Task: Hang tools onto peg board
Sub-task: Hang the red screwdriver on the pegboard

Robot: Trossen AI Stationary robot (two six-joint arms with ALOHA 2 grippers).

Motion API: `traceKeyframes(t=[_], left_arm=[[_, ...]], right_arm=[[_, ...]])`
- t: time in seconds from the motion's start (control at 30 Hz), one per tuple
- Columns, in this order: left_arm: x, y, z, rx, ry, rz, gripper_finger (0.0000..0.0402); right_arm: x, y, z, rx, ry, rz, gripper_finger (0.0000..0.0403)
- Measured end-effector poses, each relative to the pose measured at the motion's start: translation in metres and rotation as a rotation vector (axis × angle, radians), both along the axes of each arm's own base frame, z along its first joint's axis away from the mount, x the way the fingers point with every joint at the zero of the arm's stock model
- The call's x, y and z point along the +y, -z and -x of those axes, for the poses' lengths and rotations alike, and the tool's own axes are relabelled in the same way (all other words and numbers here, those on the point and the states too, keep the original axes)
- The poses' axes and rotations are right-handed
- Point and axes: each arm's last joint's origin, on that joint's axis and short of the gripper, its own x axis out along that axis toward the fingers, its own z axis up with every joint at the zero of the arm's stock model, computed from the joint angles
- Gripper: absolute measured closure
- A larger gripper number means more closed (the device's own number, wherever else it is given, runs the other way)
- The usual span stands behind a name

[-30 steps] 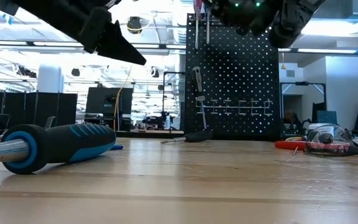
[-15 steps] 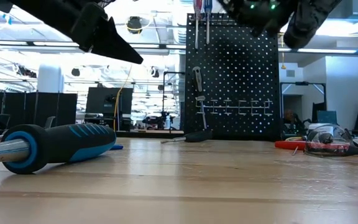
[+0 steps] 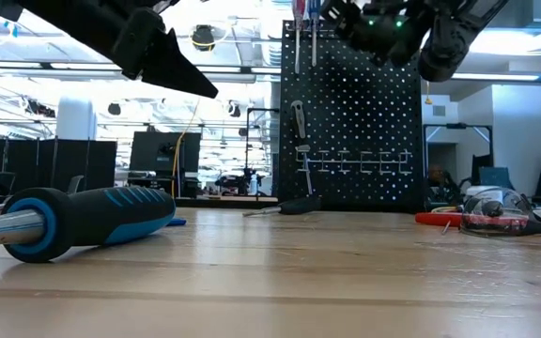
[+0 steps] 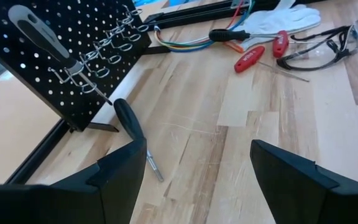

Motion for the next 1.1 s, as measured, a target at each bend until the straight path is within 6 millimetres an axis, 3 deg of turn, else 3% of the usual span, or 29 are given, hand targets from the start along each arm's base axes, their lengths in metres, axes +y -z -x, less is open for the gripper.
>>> traceKeyframes(t=[0.57, 1.1], left_arm=[[0.0, 0.0, 0.0, -0.004, -0.002, 0.005, 0.0118], [0.0, 0.0, 0.0, -0.005, -0.002, 0.006, 0.0118]], right_arm=[[-0.009, 0.007, -0.001, -0.008, -0.009, -0.037, 0.0391], [-0.026, 0.023, -0.006, 0.168, 0.021, -0.126, 0.037]])
